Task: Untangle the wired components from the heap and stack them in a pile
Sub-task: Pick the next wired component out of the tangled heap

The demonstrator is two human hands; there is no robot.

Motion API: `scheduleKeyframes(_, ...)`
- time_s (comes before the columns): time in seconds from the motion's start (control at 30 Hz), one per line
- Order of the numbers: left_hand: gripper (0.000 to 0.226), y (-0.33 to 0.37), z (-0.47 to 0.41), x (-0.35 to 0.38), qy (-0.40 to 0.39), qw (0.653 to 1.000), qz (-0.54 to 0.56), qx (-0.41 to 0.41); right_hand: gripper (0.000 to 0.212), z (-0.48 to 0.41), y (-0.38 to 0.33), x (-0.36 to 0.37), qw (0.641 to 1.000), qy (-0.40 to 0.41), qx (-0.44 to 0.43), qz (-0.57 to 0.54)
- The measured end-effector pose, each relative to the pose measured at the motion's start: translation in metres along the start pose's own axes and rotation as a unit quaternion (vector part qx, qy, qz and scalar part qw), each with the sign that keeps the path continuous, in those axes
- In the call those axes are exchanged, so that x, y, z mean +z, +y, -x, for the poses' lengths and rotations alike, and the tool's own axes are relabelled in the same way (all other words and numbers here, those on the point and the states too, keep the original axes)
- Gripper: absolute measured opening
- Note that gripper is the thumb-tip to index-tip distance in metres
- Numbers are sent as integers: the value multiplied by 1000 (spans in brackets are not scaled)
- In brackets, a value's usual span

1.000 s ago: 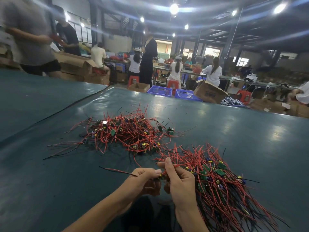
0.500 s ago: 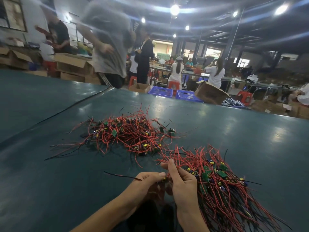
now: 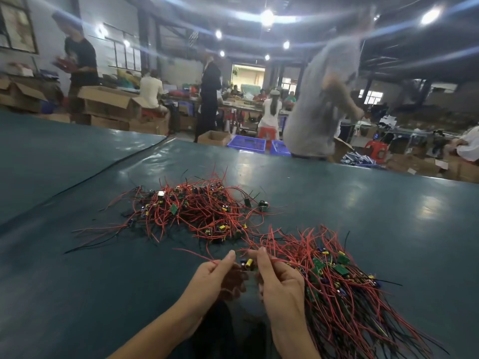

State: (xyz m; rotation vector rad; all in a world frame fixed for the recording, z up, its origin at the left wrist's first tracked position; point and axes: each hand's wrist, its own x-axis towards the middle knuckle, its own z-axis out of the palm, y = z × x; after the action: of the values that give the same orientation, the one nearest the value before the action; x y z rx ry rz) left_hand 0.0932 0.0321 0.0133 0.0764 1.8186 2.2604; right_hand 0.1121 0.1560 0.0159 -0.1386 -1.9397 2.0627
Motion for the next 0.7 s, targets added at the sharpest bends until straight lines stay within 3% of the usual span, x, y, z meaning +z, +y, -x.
scheduleKeyframes(0.07, 42, 0, 0, 0, 7, 1000, 1, 2, 28, -1, 1, 2, 1000, -11, 3, 23)
scheduleKeyframes(0.2, 39, 1, -1, -2, 18, 1000, 5, 10, 61, 3, 5, 5, 996, -56, -28, 63)
scheduleKeyframes(0.33, 38, 2, -2, -4, 34, 999, -8, 24, 49, 2, 6, 3, 993, -31, -58, 103)
scheduleKeyframes(0.43, 45, 3, -5, -8, 27, 998, -36, 41, 55, 2, 5, 1, 994, -13, -24, 110)
scheduleKeyframes(0.5, 51, 4, -8, -15, 29, 990, -102, 89, 55, 1, 1, -1, 998, 27, 19, 55)
scheduleKeyframes(0.57, 40, 4, -15, -31, 71, 958, -224, 165, 47, -2, -2, -5, 992, 81, 76, -58)
scheduleKeyframes(0.63, 17, 3, -25, -52, 155, 867, -409, 237, 45, -5, -4, -10, 970, 121, 110, -178)
scheduleKeyframes(0.7, 29, 1, -35, -73, 213, 771, -550, 239, 49, -8, -6, -14, 951, 142, 110, -253)
